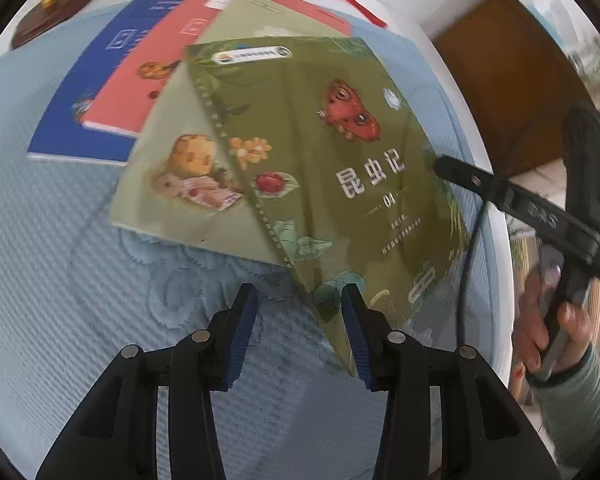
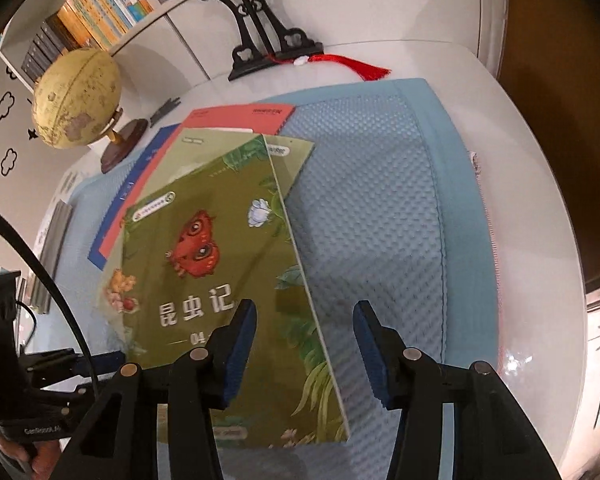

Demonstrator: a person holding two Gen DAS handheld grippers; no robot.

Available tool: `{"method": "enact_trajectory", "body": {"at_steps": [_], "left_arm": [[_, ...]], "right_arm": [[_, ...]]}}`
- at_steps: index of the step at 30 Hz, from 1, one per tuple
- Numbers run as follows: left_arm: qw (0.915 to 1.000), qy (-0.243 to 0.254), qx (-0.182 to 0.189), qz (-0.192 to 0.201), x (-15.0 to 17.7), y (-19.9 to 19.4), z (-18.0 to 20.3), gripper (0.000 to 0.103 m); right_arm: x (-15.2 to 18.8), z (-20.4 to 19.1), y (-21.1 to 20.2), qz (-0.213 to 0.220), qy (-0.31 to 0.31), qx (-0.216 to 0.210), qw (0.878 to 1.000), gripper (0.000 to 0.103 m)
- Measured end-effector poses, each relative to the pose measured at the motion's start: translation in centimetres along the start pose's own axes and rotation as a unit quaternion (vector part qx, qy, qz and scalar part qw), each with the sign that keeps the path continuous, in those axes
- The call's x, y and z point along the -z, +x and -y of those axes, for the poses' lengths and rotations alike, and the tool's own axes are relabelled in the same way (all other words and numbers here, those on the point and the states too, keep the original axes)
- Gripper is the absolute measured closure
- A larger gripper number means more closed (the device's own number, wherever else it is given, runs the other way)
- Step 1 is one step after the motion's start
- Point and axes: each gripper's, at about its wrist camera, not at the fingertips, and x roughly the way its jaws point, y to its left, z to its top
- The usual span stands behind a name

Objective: Organize books

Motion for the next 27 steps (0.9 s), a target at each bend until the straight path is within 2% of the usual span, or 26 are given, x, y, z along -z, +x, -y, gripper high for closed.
{"method": "enact_trajectory", "body": {"at_steps": [2,5,8,12,15,17,20,22,24,27], "left_arm": [[0.9999,0.001,-0.003,0.013,0.0,0.1,0.3,0.062],[0.9980,-0.039,0.015,0.048,0.3,0.3,0.0,0.062],[0.9957,-0.057,0.029,0.068,1.2,0.0,-0.4,0.064],[0.9923,-0.085,0.050,0.076,3.2,-1.3,-1.1,0.066],[0.9914,-0.089,0.055,0.077,5.9,-2.6,-1.9,0.066],[0.9916,-0.093,0.051,0.075,7.7,-3.5,-2.9,0.066],[0.9919,-0.102,0.023,0.072,10.5,-4.1,-4.9,0.066],[0.9879,-0.134,0.015,0.077,11.8,-4.8,-7.4,0.066],[0.9790,-0.178,0.035,0.094,12.7,-5.6,-9.7,0.066],[0.9676,-0.218,0.019,0.127,13.6,-6.7,-11.7,0.066]], "right_arm": [[0.0,0.3,0.6,0.002,0.004,0.002,1.000,0.055],[0.2,0.1,0.8,0.016,0.004,-0.005,1.000,0.054],[0.8,-0.9,0.8,0.009,-0.007,-0.030,0.999,0.058],[2.5,-3.3,0.3,0.000,-0.049,-0.014,0.999,0.059],[4.1,-4.6,-0.5,-0.010,-0.054,-0.037,0.998,0.059],[5.2,-6.0,-0.9,-0.012,-0.065,-0.052,0.996,0.059],[6.7,-9.8,-0.7,-0.019,-0.100,-0.067,0.993,0.059],[7.2,-12.1,0.1,-0.026,-0.127,-0.070,0.989,0.059],[7.4,-14.7,1.0,-0.026,-0.155,-0.064,0.985,0.058],[7.0,-16.5,2.8,-0.046,-0.153,-0.081,0.984,0.058]]}}
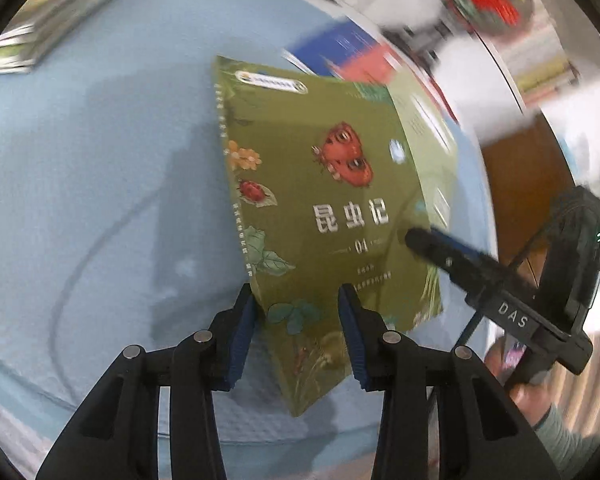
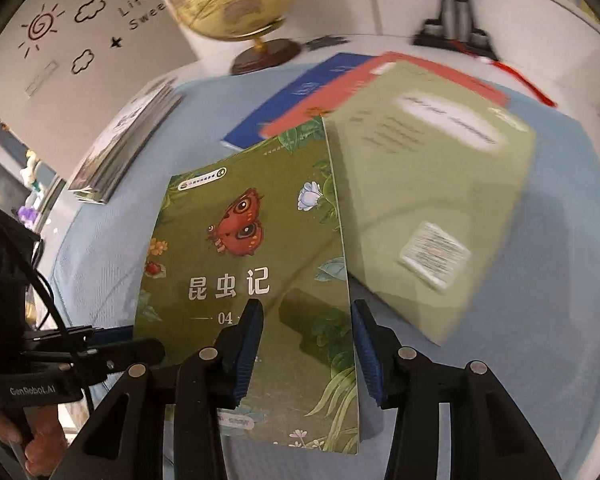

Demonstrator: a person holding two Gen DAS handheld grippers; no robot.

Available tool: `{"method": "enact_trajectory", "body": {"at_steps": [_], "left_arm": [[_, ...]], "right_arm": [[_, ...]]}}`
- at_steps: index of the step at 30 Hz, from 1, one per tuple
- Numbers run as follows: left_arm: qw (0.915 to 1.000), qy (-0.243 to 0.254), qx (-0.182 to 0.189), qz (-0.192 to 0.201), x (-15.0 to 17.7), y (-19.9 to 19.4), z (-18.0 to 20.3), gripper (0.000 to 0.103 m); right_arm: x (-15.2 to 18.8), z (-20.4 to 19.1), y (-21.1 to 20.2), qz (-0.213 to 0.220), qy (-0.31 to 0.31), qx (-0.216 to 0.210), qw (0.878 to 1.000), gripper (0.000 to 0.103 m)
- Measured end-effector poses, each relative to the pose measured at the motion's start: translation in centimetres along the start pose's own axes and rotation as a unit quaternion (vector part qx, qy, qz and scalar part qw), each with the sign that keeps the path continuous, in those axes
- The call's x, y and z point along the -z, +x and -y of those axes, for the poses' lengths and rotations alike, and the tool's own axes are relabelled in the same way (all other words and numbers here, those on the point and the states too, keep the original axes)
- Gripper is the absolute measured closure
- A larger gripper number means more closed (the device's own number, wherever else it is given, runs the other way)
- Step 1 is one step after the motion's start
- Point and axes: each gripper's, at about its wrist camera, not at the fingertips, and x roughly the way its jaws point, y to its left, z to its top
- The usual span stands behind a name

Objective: Organize books

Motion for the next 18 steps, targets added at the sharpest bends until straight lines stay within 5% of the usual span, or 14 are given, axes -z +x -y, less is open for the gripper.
{"method": "enact_trajectory", "body": {"at_steps": [10,16,18], "left_arm": [[0.9965,0.039,-0.068,0.029,1.4,-0.6,0.9,0.066],[0.9921,-0.022,0.106,0.064,0.7,-5.7,-0.2,0.071],[0.9888,-0.028,0.129,0.069,0.6,-6.1,0.2,0.071]], "right_arm": [[2.2,-1.9,0.6,-0.016,-0.055,0.026,0.998,0.059],[2.4,0.3,0.4,-0.003,-0.001,-0.022,1.000,0.059],[2.4,0.7,0.3,-0.002,0.012,-0.033,0.999,0.058]]}}
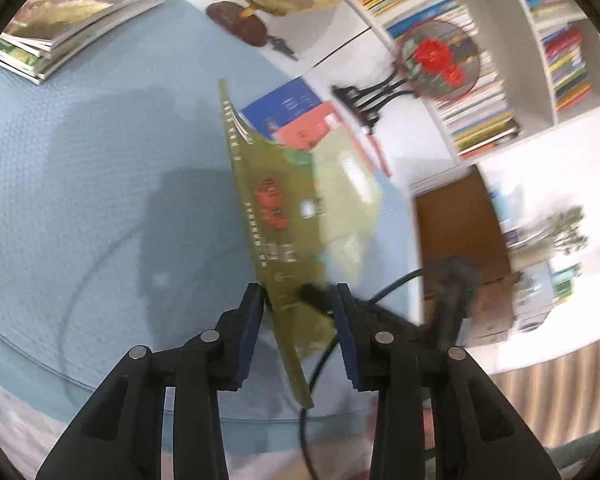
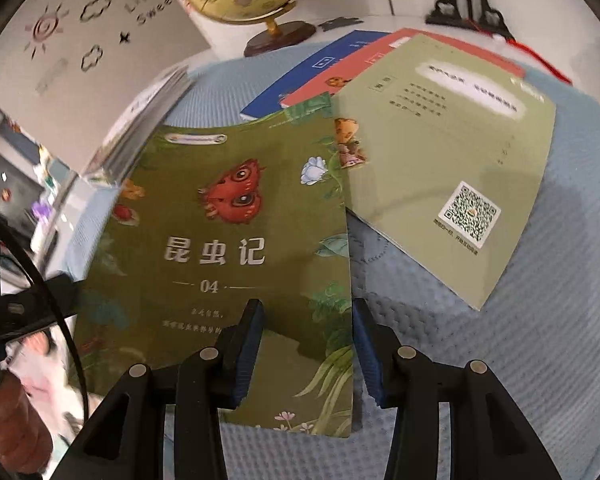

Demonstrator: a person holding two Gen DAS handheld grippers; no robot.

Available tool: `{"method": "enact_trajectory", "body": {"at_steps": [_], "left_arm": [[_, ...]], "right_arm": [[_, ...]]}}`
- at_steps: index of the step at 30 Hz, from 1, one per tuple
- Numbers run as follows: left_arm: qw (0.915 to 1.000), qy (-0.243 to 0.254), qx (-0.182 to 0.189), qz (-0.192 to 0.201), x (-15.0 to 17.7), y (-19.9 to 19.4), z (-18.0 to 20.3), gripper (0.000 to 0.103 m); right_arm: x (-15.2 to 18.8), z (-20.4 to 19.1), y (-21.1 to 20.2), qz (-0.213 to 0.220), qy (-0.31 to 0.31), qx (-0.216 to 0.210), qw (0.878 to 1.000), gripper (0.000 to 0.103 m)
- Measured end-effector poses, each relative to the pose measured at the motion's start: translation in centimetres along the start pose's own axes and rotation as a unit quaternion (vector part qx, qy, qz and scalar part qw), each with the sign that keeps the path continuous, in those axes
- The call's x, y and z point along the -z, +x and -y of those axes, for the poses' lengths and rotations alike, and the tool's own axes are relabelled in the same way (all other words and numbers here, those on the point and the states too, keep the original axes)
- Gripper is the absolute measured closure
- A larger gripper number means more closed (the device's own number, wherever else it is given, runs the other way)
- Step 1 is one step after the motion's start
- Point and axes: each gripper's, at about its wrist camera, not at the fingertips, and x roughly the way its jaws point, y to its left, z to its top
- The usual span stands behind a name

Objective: Organize books
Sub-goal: 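Lift the green book with both grippers, turning it upright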

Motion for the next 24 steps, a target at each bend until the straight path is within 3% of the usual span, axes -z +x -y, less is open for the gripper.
{"method": "enact_trajectory", "body": {"at_steps": [5,7,11,13,15,18,21,24], "left_arm": [[0.9959,0.023,-0.087,-0.009,0.6,3.3,-0.1,0.081],[0.9953,0.008,-0.092,-0.029,0.9,4.8,-1.1,0.087],[0.9949,-0.017,-0.087,-0.047,1.6,6.5,-1.3,0.088],[0.9960,-0.038,-0.063,-0.050,1.4,6.4,-1.3,0.090],[0.9950,-0.084,-0.010,-0.053,0.7,6.2,-1.8,0.091],[0.9806,-0.169,0.088,-0.046,-0.5,5.8,-3.2,0.092],[0.9698,-0.204,0.127,-0.045,-1.0,6.0,-3.6,0.092],[0.9634,-0.221,0.141,-0.054,-0.9,6.5,-3.8,0.092]], "right_arm": [[-0.2,0.4,0.1,0.000,0.018,-0.015,1.000,0.058],[-0.4,0.3,0.2,0.000,0.021,-0.017,1.000,0.057],[-0.3,0.1,0.0,-0.002,0.017,-0.014,1.000,0.054],[-0.6,0.4,0.0,-0.012,0.026,-0.021,0.999,0.053],[-1.1,1.1,-0.3,-0.035,0.051,-0.045,0.997,0.051],[-1.5,3.3,-0.8,-0.060,0.109,-0.120,0.985,0.045],[-0.8,5.8,-0.9,-0.067,0.174,-0.192,0.964,0.044],[0.3,7.6,0.1,-0.069,0.242,-0.277,0.927,0.044]]}}
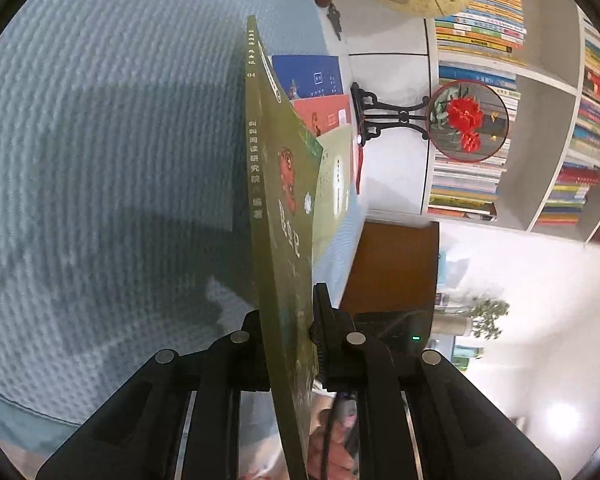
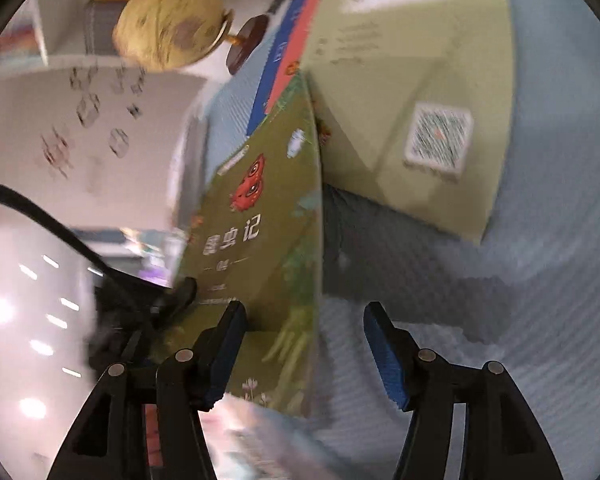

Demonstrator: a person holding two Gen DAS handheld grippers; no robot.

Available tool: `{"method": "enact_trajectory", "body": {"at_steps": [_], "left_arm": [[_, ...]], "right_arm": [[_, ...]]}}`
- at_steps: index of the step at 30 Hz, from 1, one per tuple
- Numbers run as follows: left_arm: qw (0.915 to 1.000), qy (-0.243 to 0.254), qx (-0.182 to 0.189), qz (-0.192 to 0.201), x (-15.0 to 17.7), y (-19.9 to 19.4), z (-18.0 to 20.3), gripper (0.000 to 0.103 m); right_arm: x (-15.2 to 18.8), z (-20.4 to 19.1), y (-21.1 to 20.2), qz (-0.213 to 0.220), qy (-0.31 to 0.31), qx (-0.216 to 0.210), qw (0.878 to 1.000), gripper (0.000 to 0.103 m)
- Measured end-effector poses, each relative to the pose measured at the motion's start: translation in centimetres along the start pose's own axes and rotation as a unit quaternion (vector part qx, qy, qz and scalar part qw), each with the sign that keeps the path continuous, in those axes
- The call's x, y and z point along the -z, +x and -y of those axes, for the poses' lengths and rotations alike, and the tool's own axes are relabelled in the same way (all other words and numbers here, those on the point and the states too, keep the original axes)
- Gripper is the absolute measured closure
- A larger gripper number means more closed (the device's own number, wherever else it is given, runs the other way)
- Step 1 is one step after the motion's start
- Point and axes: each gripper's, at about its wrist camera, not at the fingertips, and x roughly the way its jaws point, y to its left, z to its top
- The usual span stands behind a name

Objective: Organize books
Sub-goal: 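Lift the green book with both grippers, turning it upright, then carry the green book with both grippers onto the stack by the globe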

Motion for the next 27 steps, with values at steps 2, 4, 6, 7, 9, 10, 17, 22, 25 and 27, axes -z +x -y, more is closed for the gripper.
{"method": "enact_trajectory", "body": {"at_steps": [2,4,6,7,9,10,17,22,25,27], "left_arm": [[1.0000,-0.002,-0.005,-0.007,0.2,0.5,0.0,0.092],[0.9997,0.003,-0.018,-0.013,0.2,1.0,0.3,0.092],[0.9964,0.038,-0.075,-0.010,0.9,0.4,0.9,0.092],[0.9915,0.064,-0.113,-0.006,1.0,0.5,1.5,0.091],[0.9761,0.131,-0.174,-0.001,1.8,1.1,2.7,0.089],[0.9674,0.158,-0.198,0.003,2.3,1.4,3.3,0.088],[0.9086,0.297,-0.292,0.027,5.3,2.2,6.8,0.086],[0.9055,0.319,-0.277,0.042,5.0,-0.3,8.0,0.086],[0.9064,0.319,-0.272,0.049,4.2,-2.1,8.6,0.086],[0.9036,0.328,-0.269,0.057,4.0,-3.5,9.3,0.086]], "right_arm": [[0.0,0.6,0.7,0.007,0.027,-0.041,0.999,0.046],[-0.1,0.2,1.6,0.019,0.031,-0.043,0.998,0.070],[0.1,-0.6,2.0,0.030,0.013,-0.026,0.999,0.078],[0.2,-1.1,2.0,0.032,0.000,-0.010,0.999,0.080],[0.6,-3.0,2.1,0.037,-0.056,0.048,0.997,0.081],[1.1,-4.6,2.4,0.041,-0.100,0.090,0.990,0.082],[4.3,-10.0,3.4,0.065,-0.259,0.227,0.936,0.081],[6.1,-13.2,3.4,0.085,-0.308,0.241,0.917,0.081],[6.9,-15.7,4.0,0.095,-0.331,0.249,0.905,0.081],[7.2,-17.2,4.3,0.103,-0.339,0.247,0.902,0.081]]}}
